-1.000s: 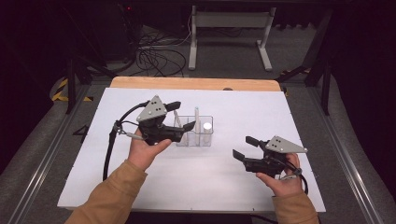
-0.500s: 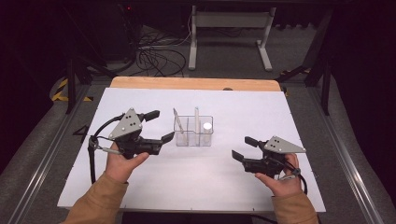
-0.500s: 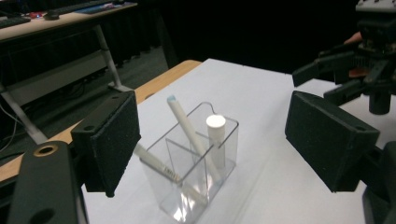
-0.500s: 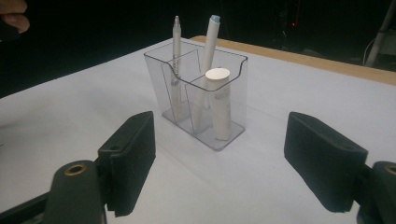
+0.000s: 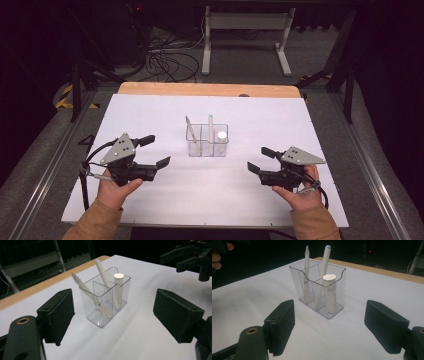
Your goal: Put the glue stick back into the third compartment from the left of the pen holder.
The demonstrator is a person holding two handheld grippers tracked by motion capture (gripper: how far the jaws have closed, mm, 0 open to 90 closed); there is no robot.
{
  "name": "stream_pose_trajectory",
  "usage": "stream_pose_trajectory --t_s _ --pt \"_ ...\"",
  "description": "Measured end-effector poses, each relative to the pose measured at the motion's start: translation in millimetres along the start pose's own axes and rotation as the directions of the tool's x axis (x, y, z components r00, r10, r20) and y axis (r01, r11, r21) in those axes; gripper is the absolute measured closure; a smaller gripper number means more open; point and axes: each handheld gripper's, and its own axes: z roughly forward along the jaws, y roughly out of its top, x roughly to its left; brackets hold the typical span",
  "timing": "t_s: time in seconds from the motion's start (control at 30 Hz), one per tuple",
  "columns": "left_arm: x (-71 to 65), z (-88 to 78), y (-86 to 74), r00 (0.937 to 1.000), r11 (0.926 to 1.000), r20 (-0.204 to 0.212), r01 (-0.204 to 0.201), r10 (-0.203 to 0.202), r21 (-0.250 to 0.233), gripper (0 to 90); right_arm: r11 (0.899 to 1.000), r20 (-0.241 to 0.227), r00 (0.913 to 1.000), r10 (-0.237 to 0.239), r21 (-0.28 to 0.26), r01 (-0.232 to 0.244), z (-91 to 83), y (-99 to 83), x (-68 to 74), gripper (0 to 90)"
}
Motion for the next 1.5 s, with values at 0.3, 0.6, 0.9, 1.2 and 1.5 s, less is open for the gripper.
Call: stream_pose_trajectory --t_s 0.3,0.6,0.9,1.2,1.5 --pt "4.6 -10.2 -24.5 0.9986 0.9994 -0.044 0.031 -0.030 0.018 17.4 1.000 0.003 1.0000 0.007 -0.001 -0.007 -1.4 -0.7 -0.9 25.0" --pt "9.3 -15.2 -48.7 0.9979 0.9985 -0.041 0.051 -0.050 0.021 17.4 1.000 0.014 0.9999 0.006 0.002 -0.006 -2.8 -1.8 -2.3 24.7" --pt "13.6 -23.6 -72.8 0.9956 0.9968 -0.050 0.079 -0.079 0.005 17.3 1.000 0.017 0.9998 0.005 0.016 -0.006 -2.4 -4.6 -3.4 24.5" --pt "14.0 -23.1 -82.3 0.9928 0.9946 -0.061 0.104 -0.103 0.011 16.4 1.000 0.017 0.9998 0.001 0.025 -0.001 -0.1 -6.1 -3.0 24.4" --pt "14.0 -23.9 -80.4 0.9907 0.9940 -0.088 0.107 -0.104 0.024 12.0 1.000 0.016 0.9999 0.001 0.026 -0.002 0.1 -6.2 -2.9 24.0"
